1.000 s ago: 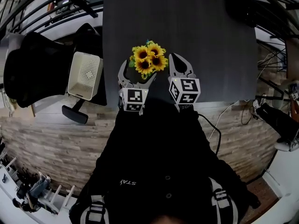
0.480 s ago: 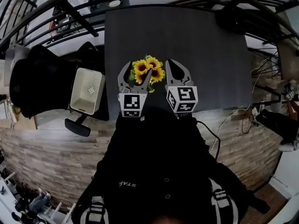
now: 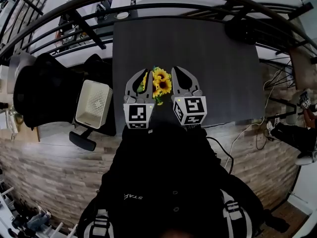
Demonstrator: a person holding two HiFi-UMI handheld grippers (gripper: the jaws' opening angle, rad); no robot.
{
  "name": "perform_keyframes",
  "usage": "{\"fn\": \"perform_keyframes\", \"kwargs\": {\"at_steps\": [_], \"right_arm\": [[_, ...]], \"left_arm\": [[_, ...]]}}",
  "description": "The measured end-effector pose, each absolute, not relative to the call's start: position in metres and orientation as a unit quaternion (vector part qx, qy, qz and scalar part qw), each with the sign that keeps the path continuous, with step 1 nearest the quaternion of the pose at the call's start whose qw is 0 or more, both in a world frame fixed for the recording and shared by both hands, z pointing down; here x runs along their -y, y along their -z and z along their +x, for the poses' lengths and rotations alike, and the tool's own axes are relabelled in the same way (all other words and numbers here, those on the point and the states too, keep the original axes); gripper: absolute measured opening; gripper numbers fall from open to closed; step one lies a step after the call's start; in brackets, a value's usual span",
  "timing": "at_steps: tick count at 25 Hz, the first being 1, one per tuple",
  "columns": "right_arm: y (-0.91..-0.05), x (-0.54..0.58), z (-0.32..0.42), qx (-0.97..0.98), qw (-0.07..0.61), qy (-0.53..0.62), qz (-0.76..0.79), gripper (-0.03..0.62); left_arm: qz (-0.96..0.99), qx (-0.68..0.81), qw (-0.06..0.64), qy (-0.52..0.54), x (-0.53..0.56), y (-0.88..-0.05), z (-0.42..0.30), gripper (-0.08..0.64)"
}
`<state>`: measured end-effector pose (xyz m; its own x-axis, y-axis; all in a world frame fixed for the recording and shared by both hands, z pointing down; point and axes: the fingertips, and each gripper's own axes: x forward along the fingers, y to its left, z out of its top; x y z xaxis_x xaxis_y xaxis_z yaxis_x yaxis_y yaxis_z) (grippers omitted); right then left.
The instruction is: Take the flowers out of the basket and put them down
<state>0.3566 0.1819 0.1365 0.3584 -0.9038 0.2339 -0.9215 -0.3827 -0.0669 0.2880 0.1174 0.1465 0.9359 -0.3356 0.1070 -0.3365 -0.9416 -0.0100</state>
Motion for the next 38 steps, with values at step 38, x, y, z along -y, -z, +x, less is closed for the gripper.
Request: {"fn": "perform_keyframes", "kwargs": {"at_steps": [38], "right_arm": [[-0.085,-0.182,0.344,0.574,0.028,-0.045,0.817,0.012]], "left_arm": [[0.975,0.217,0.007,-0.049,-0.109,-0.103,0.283,0.002]]}}
